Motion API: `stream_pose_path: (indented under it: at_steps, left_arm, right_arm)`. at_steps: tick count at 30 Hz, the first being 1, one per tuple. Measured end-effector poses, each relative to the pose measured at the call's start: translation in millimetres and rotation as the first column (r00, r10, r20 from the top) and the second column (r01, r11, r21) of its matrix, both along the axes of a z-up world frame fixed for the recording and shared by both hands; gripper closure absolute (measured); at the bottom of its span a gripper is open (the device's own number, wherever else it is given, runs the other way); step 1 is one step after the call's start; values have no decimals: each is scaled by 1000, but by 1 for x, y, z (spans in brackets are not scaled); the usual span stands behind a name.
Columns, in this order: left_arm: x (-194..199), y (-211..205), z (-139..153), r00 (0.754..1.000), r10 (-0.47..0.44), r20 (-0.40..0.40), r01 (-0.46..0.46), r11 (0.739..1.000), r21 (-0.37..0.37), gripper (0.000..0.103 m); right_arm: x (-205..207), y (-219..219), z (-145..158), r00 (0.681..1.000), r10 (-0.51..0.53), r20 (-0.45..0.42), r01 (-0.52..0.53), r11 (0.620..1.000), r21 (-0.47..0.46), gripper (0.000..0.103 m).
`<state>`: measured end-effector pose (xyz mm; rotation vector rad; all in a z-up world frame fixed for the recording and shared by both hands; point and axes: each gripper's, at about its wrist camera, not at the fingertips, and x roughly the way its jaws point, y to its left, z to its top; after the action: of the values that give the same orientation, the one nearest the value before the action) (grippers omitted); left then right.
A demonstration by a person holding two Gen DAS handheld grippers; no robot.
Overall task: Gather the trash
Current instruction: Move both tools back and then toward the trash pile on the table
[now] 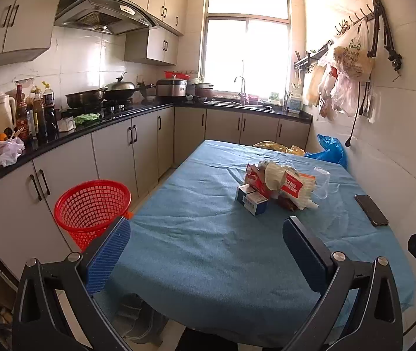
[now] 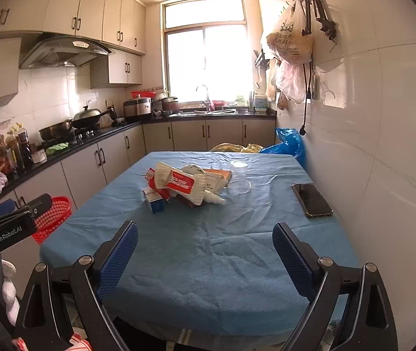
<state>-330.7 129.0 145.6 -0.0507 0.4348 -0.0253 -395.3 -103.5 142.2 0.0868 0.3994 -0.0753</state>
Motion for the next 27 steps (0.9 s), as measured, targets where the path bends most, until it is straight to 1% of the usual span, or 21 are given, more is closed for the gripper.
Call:
stream_pose_path:
  at_steps: [4,7,10,13,17,20,23,24,25,27]
  left_arm:
    - [-6,0,4,1000,16,25,-17,1000,23,0]
    - [0,-1,3,1000,18,18,-18,999,34,0]
    - [12,-4,-1,1000,10,-7,-9,999,52,0]
    - [28,-5,-7,1000,9,-29,-7,997,71,0]
    - [56,-2,-16,998,4,-60,2,995,100,0]
    - [82,0,-23,996,-3,-92,13,994,112,0]
    - [110,3,-33,991,-16,-132,30,994,108,0]
    - [118,4,-37,989,-20,-146,35,994,100,0]
    - [126,6,-42,987,-21,-160,36,995,90,0]
    - [142,10,-49,982,-19,-185,33,997,70,0]
  right_arm:
    - [-1,0,1,1000,11,15,-11,1000,0,7]
    - [5,-1,-2,1000,18,8,-18,1000,3,7]
    - [20,-4,-7,999,22,-24,-22,1000,14,7]
    - [44,-12,-13,997,29,-77,-26,999,44,7]
    - [87,-24,-22,989,27,-148,-18,998,62,7]
    - [121,-28,-28,981,44,-190,-35,998,51,7]
    - [164,-24,-39,969,85,-231,-86,996,3,7]
    - [184,-20,-44,963,111,-246,-122,992,-28,8]
    - [196,-17,-46,959,127,-254,-143,989,-46,9]
    - [231,-7,-53,945,176,-276,-209,973,-94,11]
